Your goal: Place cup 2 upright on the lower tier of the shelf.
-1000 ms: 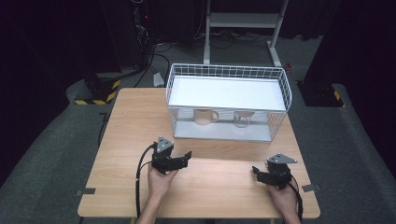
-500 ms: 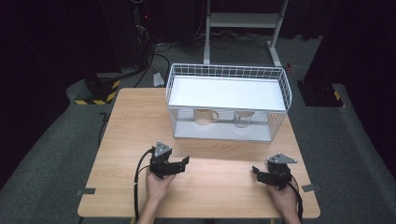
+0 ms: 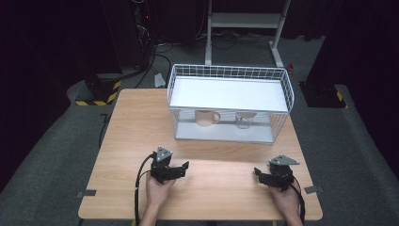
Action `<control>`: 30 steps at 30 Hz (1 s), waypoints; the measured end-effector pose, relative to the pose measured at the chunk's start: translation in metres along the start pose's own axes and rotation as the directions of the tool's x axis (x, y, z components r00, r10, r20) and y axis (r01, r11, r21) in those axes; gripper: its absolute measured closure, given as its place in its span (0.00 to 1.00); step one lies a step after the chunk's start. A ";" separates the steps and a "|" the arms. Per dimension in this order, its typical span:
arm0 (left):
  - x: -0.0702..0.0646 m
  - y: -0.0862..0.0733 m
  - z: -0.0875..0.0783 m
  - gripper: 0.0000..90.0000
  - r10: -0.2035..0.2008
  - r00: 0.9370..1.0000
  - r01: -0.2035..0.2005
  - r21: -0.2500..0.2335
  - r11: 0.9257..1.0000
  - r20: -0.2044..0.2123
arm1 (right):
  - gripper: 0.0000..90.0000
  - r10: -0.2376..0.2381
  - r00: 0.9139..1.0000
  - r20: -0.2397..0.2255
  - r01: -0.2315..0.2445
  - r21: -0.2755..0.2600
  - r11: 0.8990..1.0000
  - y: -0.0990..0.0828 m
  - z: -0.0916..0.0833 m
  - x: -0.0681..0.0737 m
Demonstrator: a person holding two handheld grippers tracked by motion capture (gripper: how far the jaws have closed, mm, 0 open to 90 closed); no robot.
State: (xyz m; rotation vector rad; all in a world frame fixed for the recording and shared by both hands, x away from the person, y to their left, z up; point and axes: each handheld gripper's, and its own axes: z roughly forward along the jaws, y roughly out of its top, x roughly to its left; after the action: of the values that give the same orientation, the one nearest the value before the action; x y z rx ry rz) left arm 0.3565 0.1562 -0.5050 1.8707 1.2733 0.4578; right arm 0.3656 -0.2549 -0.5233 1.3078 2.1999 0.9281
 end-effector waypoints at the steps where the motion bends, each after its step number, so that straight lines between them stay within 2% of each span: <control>1: 0.000 -0.001 0.000 0.21 -0.001 1.000 0.001 0.002 1.000 -0.005 | 0.32 0.000 1.000 0.000 0.000 0.000 1.000 0.000 0.000 0.000; 8: 0.005 -0.008 0.004 0.22 0.002 0.999 -0.001 0.017 1.000 -0.045 | 0.32 0.000 1.000 0.000 0.000 0.000 1.000 0.000 0.000 0.000; 12: 0.007 -0.012 0.007 0.23 0.010 0.997 -0.007 0.041 0.999 -0.074 | 0.32 0.000 1.000 0.000 0.000 0.000 1.000 0.000 0.000 0.000; 14: 0.007 -0.013 0.008 0.23 0.035 0.994 -0.030 0.054 0.998 -0.102 | 0.32 0.000 1.000 0.000 0.000 0.000 1.000 0.000 0.000 0.000; 17: 0.007 -0.013 0.008 0.22 0.038 0.991 -0.032 0.046 0.998 -0.129 | 0.32 0.000 1.000 0.000 0.000 0.000 1.000 0.000 0.000 0.000; 21: 0.006 -0.013 0.011 0.22 0.030 0.990 -0.024 0.043 0.999 -0.137 | 0.32 0.000 1.000 0.000 0.000 0.000 1.000 0.000 0.000 0.000; 24: 0.005 -0.015 0.015 0.21 0.060 0.987 -0.050 0.072 0.996 -0.150 | 0.32 0.002 1.000 -0.001 -0.002 0.000 1.000 0.000 0.000 0.000; 26: 0.002 -0.015 0.017 0.20 0.063 0.985 -0.051 0.079 0.996 -0.160 | 0.32 0.003 1.000 -0.001 -0.003 0.001 1.000 0.000 0.000 0.000; 30: 0.002 -0.015 0.018 0.21 0.058 0.985 -0.046 0.076 0.996 -0.160 | 0.32 0.004 1.000 -0.001 -0.004 0.001 1.000 0.000 0.000 0.000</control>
State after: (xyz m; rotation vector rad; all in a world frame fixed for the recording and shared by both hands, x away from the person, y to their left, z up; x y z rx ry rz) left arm 0.3609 0.1532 -0.5279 1.9639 1.3657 0.6095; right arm 0.3656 -0.2548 -0.5233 1.3125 2.1997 0.9296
